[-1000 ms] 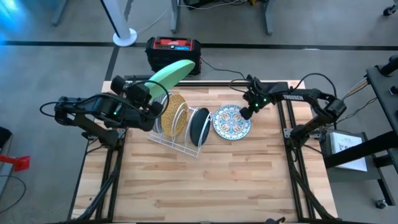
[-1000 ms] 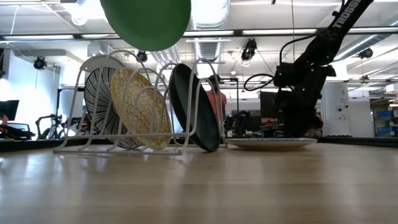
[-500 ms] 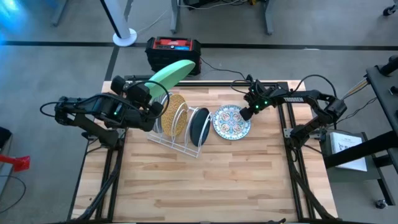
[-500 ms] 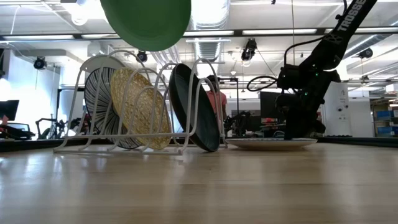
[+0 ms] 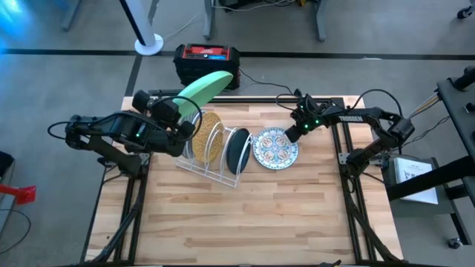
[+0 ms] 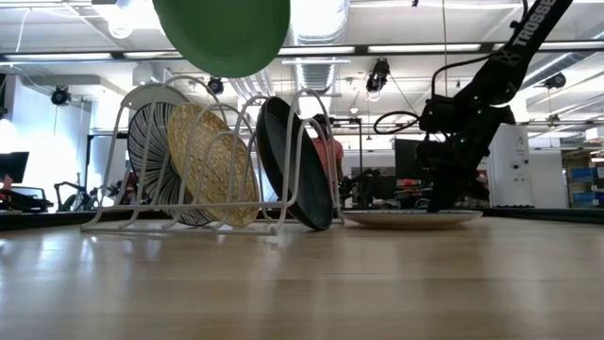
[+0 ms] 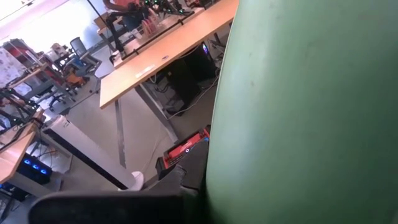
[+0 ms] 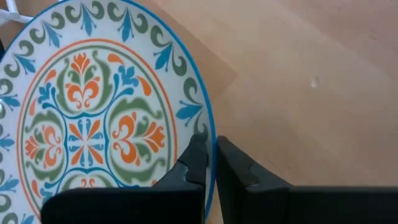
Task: Sort dishes
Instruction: Put the green plate in the dish rack
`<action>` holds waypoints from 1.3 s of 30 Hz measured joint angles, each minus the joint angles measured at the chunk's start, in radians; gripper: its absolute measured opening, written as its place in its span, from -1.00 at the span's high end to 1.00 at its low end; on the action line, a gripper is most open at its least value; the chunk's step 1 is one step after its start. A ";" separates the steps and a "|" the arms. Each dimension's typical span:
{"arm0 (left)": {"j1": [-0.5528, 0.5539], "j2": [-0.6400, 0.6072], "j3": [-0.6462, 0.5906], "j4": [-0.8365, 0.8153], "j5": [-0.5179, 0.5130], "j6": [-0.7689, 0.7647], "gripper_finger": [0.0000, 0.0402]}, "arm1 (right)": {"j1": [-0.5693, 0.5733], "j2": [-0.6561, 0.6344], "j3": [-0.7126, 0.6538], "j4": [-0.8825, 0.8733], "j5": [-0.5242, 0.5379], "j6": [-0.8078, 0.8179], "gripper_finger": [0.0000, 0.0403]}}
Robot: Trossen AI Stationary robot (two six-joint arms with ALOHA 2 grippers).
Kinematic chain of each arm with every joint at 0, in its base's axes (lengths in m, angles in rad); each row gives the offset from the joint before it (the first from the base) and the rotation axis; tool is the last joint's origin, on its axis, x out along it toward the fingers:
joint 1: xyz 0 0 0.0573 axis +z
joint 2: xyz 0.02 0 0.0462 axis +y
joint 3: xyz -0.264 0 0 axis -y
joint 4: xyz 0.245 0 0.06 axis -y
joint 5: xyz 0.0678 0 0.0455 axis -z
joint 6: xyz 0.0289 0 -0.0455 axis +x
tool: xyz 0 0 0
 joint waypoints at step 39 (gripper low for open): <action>0.000 0.000 0.000 0.000 -0.018 0.000 0.78 | 0.008 -0.254 0.148 -0.588 0.116 -0.059 0.64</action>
